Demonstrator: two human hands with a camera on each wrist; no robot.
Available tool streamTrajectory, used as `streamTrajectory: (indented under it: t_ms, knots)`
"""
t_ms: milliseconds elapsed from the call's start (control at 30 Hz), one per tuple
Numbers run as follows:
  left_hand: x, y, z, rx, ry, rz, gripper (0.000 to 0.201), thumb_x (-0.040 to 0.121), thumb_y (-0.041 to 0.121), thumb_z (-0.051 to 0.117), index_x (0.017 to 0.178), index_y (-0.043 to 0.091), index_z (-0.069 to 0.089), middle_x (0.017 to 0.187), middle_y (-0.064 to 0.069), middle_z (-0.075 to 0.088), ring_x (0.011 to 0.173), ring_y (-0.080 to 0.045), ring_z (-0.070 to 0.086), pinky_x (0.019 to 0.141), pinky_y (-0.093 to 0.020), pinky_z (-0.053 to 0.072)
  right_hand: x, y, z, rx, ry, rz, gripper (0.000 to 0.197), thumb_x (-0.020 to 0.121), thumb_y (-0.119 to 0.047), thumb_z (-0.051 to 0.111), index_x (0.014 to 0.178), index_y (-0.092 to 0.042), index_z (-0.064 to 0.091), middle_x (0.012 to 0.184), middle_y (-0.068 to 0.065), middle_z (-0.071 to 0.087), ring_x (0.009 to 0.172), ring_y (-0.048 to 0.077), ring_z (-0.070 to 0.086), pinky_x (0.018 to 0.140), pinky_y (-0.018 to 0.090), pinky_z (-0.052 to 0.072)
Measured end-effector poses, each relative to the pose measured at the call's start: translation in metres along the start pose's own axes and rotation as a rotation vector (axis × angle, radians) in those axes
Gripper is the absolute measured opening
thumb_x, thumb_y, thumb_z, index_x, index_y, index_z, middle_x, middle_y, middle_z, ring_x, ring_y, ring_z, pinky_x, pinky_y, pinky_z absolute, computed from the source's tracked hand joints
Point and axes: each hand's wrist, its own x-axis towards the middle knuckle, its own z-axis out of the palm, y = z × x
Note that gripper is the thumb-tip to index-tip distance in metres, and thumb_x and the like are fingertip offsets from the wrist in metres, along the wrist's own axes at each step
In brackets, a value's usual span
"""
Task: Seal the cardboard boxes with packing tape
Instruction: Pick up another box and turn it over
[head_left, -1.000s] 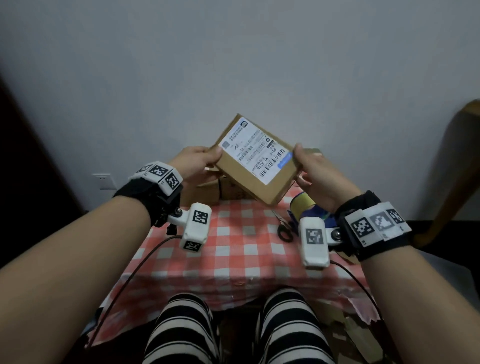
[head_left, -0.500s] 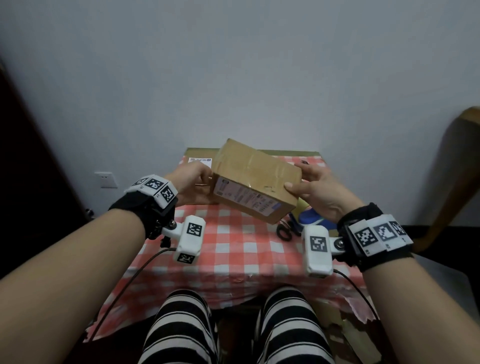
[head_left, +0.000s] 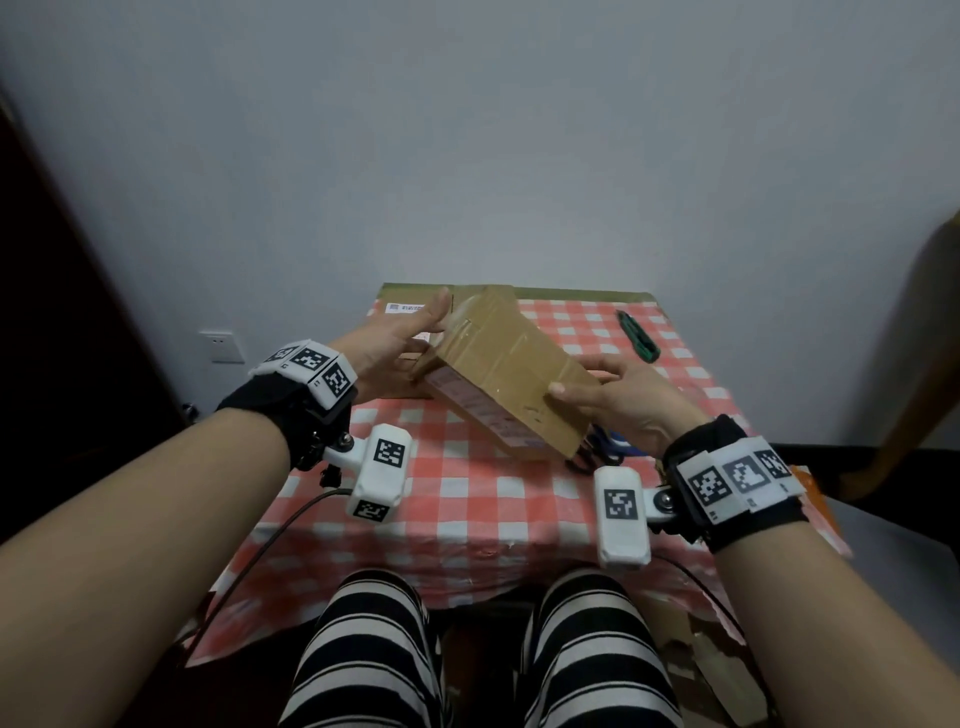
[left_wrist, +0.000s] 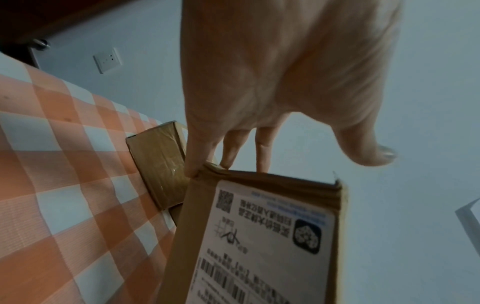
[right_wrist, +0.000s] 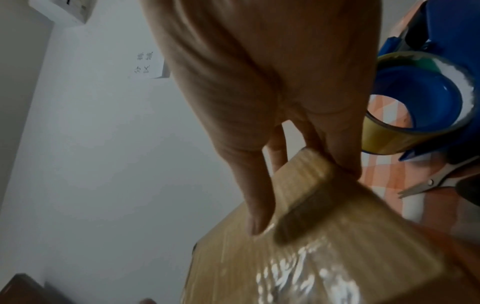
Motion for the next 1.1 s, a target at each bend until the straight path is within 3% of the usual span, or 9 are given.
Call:
streamTrajectory:
  t_ms: [100, 267, 400, 567, 733, 833, 900, 1000, 1100]
  knots:
    - [0.001, -0.001, 0.007, -0.011, -0.037, 0.032, 0.072, 0.069, 0.04, 0.074, 0.125, -0.001, 0.054, 0.107, -0.015, 0.065, 0.082, -0.022, 0.069, 0.071, -0.036, 0.059, 0.0, 0.006, 0.007, -0.141, -0.035, -0.004, 0.086, 0.055, -0.004, 0.089, 0.13, -0.018, 0.05, 0.116, 0.007, 0.063, 0.107, 0.025, 0.063, 0.096, 0.043, 0.053]
    - [0.004, 0.002, 0.008, 0.057, -0.05, 0.037, 0.056, 0.074, 0.04, 0.074, 0.113, 0.002, 0.06, 0.104, -0.015, 0.066, 0.083, -0.022, 0.069, 0.073, -0.037, 0.059, 0.004, 0.01, 0.011, -0.278, -0.049, -0.026, 0.125, 0.027, -0.027, 0.095, 0.138, -0.019, 0.041, 0.122, 0.007, 0.061, 0.112, 0.026, 0.061, 0.096, 0.046, 0.053]
    - [0.007, 0.005, 0.01, 0.157, -0.02, 0.065, 0.048, 0.07, 0.047, 0.076, 0.099, 0.009, 0.067, 0.107, -0.013, 0.07, 0.093, -0.024, 0.068, 0.085, -0.039, 0.057, 0.007, 0.009, 0.009, -0.271, -0.046, 0.036, 0.091, 0.061, -0.002, 0.089, 0.135, -0.019, 0.04, 0.119, 0.011, 0.062, 0.11, 0.03, 0.061, 0.094, 0.048, 0.054]
    - [0.016, 0.004, 0.009, 0.226, 0.003, 0.036, 0.069, 0.05, 0.064, 0.086, 0.097, 0.016, 0.071, 0.113, -0.012, 0.069, 0.108, -0.032, 0.064, 0.1, -0.049, 0.048, 0.009, 0.012, 0.007, -0.214, -0.074, 0.085, 0.071, 0.078, 0.008, 0.073, 0.134, -0.014, 0.036, 0.125, 0.014, 0.057, 0.115, 0.032, 0.057, 0.094, 0.042, 0.053]
    - [0.003, 0.011, 0.019, 0.169, 0.0, -0.007, 0.081, 0.046, 0.049, 0.092, 0.113, 0.018, 0.057, 0.119, -0.013, 0.065, 0.102, -0.027, 0.066, 0.087, -0.042, 0.055, 0.004, 0.01, 0.005, -0.228, -0.076, 0.107, 0.064, 0.085, 0.013, 0.063, 0.137, -0.011, 0.034, 0.126, 0.016, 0.055, 0.115, 0.032, 0.055, 0.066, 0.028, 0.049]
    - [-0.001, 0.013, 0.021, 0.088, -0.031, -0.052, 0.07, 0.072, 0.021, 0.078, 0.131, 0.019, 0.04, 0.111, -0.009, 0.064, 0.078, -0.017, 0.071, 0.058, -0.03, 0.055, 0.003, 0.008, -0.001, -0.195, -0.089, 0.129, 0.067, 0.083, 0.015, 0.063, 0.138, -0.016, 0.04, 0.124, 0.014, 0.056, 0.116, 0.034, 0.055, 0.082, 0.04, 0.054]
    - [-0.005, 0.016, 0.02, 0.027, -0.045, -0.045, 0.077, 0.076, 0.001, 0.071, 0.138, 0.024, 0.032, 0.104, -0.009, 0.062, 0.066, -0.016, 0.072, 0.05, -0.027, 0.055, 0.003, 0.008, -0.004, -0.139, -0.118, 0.148, 0.067, 0.083, 0.018, 0.061, 0.136, -0.019, 0.045, 0.121, 0.013, 0.059, 0.116, 0.036, 0.057, 0.094, 0.046, 0.051]
    - [-0.004, 0.018, 0.016, 0.099, -0.055, -0.004, 0.09, 0.064, -0.006, 0.074, 0.142, 0.018, 0.035, 0.095, -0.009, 0.063, 0.077, -0.023, 0.07, 0.069, -0.037, 0.061, 0.003, 0.006, -0.004, -0.142, -0.136, 0.137, 0.065, 0.084, 0.015, 0.06, 0.136, -0.025, 0.051, 0.104, 0.008, 0.069, 0.098, 0.029, 0.063, 0.085, 0.04, 0.052]
    - [-0.005, 0.017, 0.016, 0.206, -0.025, 0.009, 0.068, 0.071, -0.005, 0.075, 0.132, 0.013, 0.049, 0.07, 0.001, 0.069, 0.075, -0.02, 0.064, 0.096, -0.046, 0.048, 0.0, 0.001, 0.001, -0.046, -0.188, 0.128, 0.065, 0.086, 0.018, 0.049, 0.136, -0.025, 0.051, 0.096, 0.011, 0.071, 0.088, 0.025, 0.058, 0.084, 0.037, 0.051]
